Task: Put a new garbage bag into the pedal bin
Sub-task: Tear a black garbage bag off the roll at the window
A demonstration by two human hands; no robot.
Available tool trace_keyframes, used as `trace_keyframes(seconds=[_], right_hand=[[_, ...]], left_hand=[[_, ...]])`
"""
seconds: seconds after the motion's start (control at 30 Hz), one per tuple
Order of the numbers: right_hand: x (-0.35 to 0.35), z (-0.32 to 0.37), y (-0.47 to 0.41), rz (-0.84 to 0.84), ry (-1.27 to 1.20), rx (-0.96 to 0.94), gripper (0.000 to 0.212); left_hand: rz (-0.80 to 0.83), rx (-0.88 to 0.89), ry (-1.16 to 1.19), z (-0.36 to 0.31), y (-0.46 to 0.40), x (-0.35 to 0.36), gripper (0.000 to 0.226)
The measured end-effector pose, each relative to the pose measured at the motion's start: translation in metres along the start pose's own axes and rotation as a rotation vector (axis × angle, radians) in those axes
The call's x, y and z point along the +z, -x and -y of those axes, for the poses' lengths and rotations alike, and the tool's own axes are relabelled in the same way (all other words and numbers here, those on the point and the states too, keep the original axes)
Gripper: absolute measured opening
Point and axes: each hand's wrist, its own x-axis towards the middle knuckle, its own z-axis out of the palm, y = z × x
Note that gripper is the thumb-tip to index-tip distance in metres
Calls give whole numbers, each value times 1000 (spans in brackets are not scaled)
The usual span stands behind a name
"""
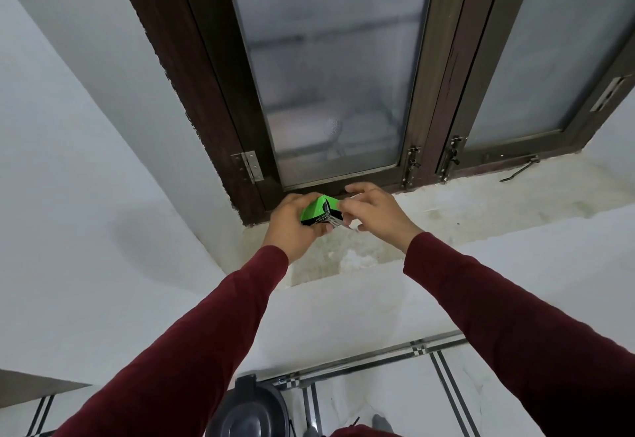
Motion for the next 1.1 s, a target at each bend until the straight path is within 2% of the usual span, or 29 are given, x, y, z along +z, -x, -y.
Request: trace_keyframes(seconds=[0.07,0.17,0.23,0.4,0.53,0.63,0.73,0.8,0.9,1.03,1.1], right_hand=[[0,0,1,-32,134,-48,37],[5,-11,-3,-96,254,-121,31],[6,-15,-4,-132,270,-170,28],[8,-17,1,-78,204,-275,16],[13,-22,0,-135,142,-294,14],[16,-22,0,-154,190,-302,18],[14,-17,0,-200,301,-303,18],[9,-14,-1,-232,423,-317,26],[8,-11,-6,-280,569,-391,26],[7,-9,-6,-341,311,-395,10],[5,-7,-6,-345,277,-373,15]], left_hand=[[2,-3,1,0,-1,-1,65],[12,12,-31,-2,-4,-2,66],[19,25,-32,-2,-5,-3,65],[4,38,-25,-4,-8,-4,61],[10,36,-16,-5,-10,-2,62],[15,32,-27,-4,-12,-1,64],[21,37,-44,-2,-13,-1,64],[39,46,-51,-2,-13,-2,66],[65,60,-53,-4,-14,-2,67],[76,59,-53,-7,-19,-4,72],[83,60,-59,-7,-21,-4,74]])
